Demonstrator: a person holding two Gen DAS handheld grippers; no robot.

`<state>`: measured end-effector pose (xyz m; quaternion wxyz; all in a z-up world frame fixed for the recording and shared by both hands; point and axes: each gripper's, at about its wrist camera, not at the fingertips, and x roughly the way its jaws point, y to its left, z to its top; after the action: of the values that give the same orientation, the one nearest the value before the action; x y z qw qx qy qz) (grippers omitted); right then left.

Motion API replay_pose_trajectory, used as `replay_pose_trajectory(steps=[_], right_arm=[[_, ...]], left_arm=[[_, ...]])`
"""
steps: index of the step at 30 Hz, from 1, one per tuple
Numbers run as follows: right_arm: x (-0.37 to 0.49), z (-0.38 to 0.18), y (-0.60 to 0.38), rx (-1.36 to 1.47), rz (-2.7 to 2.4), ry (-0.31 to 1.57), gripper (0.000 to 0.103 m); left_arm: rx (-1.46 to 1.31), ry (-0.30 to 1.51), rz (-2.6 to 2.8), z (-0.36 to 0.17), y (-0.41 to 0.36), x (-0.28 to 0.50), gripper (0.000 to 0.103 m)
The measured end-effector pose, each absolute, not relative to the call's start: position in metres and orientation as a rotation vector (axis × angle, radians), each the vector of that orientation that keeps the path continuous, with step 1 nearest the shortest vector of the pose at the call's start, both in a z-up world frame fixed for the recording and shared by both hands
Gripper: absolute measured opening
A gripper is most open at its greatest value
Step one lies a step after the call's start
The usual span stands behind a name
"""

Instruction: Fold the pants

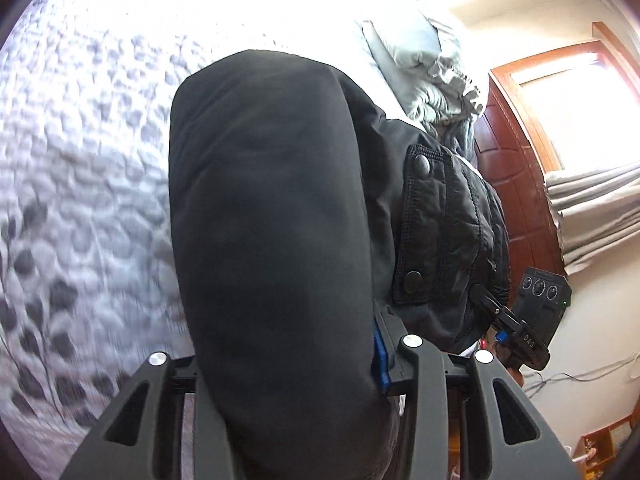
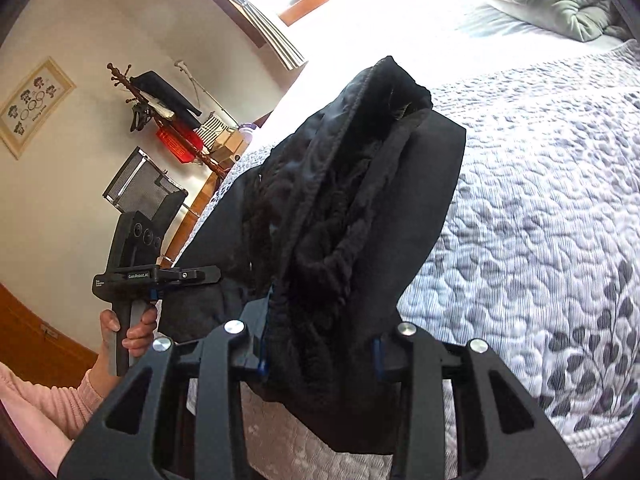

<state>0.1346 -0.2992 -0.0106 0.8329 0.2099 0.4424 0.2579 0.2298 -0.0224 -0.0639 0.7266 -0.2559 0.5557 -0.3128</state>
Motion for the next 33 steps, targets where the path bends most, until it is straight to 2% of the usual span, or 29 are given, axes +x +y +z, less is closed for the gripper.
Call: replay_pose_trajectory(steps=[7,12,14,17,20,25,26,27,29,33], right_arm=[[0.210,-0.075,-0.294,0.519,0.546,1.077,0.035],[0.225,-0.115,-0.316,0.640,0.534,1.139,0.044],[0.223,-0.125,-0.324,0.661,0.532,1.153,0.050],[0.220,-0.136,-0.327,0.701,0.531,1.157,0.056],[0.212,-0.155,-0.347,0.755,0.541,1.156,0.059],[0.194,-0.155,-0.366,0.787,0.523,1.122,0.065],[0.188,-0.153,-0.369,0.791,0.514,1.111,0.068],[0.180,-0.150,-0.374,0.792,0.505,1.100,0.076],[0.165,-0.145,-0.386,0.802,0.485,1.072,0.082],[0.127,-0.140,-0.409,0.829,0.426,1.036,0.082]], left_arm=[[-0.551,1.265,-0.584,-0.098,-0.016,0.267,0.040],[-0.547,1.262,-0.606,-0.111,-0.012,0.259,0.052],[-0.538,1.265,-0.596,-0.119,-0.009,0.254,0.063],[-0.526,1.249,-0.588,-0.125,-0.010,0.250,0.066],[-0.531,1.233,-0.585,-0.128,-0.007,0.245,0.066],[-0.565,1.249,-0.575,-0.127,0.004,0.241,0.066],[-0.571,1.250,-0.566,-0.126,0.007,0.239,0.068],[-0.570,1.253,-0.554,-0.126,0.011,0.237,0.069],[-0.548,1.245,-0.499,-0.120,0.018,0.230,0.077],[-0.503,1.223,-0.441,-0.106,0.032,0.211,0.082]])
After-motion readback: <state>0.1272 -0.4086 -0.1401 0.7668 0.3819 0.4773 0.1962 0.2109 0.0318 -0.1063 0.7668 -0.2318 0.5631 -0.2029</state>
